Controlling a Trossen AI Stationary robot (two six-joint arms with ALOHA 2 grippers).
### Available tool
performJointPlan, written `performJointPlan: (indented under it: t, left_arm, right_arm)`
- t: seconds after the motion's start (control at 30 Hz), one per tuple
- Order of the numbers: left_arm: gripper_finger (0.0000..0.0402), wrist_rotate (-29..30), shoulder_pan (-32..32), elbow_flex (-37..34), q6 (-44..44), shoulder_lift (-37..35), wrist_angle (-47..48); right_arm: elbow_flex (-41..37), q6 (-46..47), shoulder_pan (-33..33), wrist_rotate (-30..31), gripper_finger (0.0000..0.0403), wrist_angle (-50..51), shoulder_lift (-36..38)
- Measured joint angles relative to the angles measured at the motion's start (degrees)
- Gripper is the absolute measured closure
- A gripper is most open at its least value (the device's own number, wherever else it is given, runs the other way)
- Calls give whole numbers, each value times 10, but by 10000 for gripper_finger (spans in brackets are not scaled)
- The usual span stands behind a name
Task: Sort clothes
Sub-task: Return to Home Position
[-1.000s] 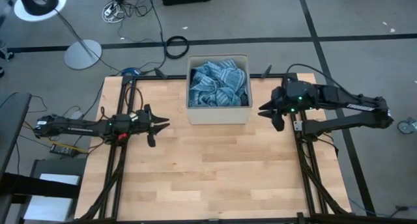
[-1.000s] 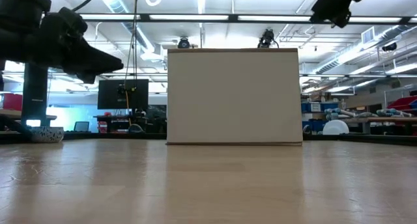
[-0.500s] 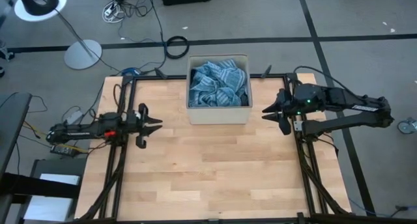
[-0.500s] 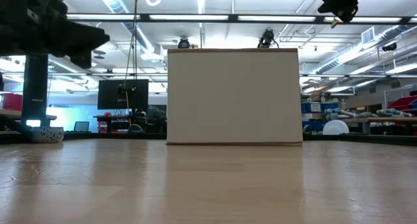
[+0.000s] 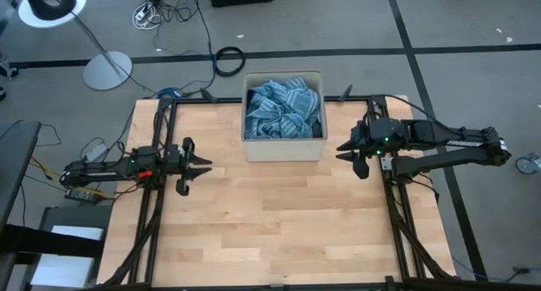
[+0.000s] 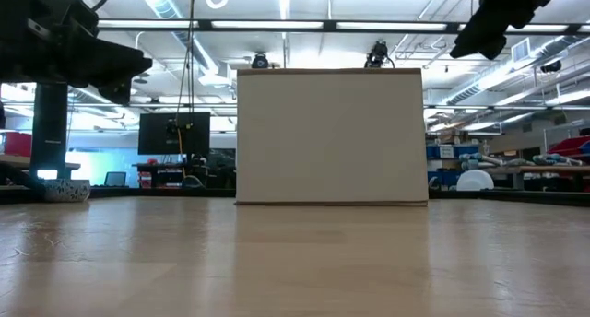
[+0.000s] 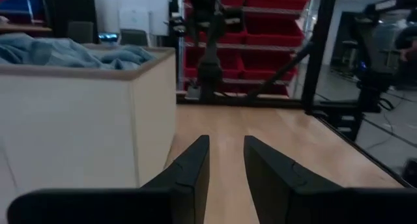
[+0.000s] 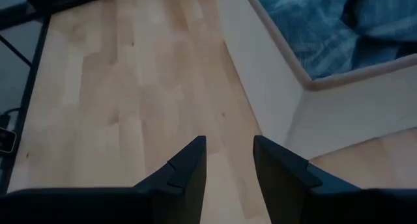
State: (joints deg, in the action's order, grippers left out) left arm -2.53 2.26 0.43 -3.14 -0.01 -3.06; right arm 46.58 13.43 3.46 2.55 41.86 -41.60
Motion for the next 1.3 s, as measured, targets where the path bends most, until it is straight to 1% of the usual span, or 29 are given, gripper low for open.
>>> performJointPlan:
  t: [0.13,0.27,0.4,0.47,0.63,0.7,0.8,0.93,1.03,1.13,1.3]
  left_arm:
    - [300,-6,0,0,-4,0,1]
    - [300,-6,0,0,-6,0,2]
    - [300,-7,0,0,-55,2,19]
    - [300,-7,0,0,-69,4,19]
    - [300,-7,0,0,-70,5,15]
    - [300,-7,0,0,-70,5,12]
    - [300,-7,0,0,-70,5,13]
    - [300,-6,0,0,-70,5,12]
    - [300,-6,0,0,-70,5,13]
    - [300,-6,0,0,-70,5,13]
    - [300,-6,0,0,-70,5,13]
  right_arm:
    - [-2,-6,0,0,273,2,0]
    - [-2,-38,0,0,273,4,0]
    - [-2,-65,0,0,273,4,0]
    - [-2,-68,0,0,273,6,0]
    - [-2,-58,2,5,273,7,3]
    - [-14,-58,3,5,273,-12,12]
    - [-61,-58,3,-7,273,-75,39]
    - [-161,-32,2,-28,273,-192,81]
    - [-241,0,2,-28,273,-269,102]
    - [-313,1,2,-29,273,-338,115]
    - [-399,14,4,-31,273,-440,137]
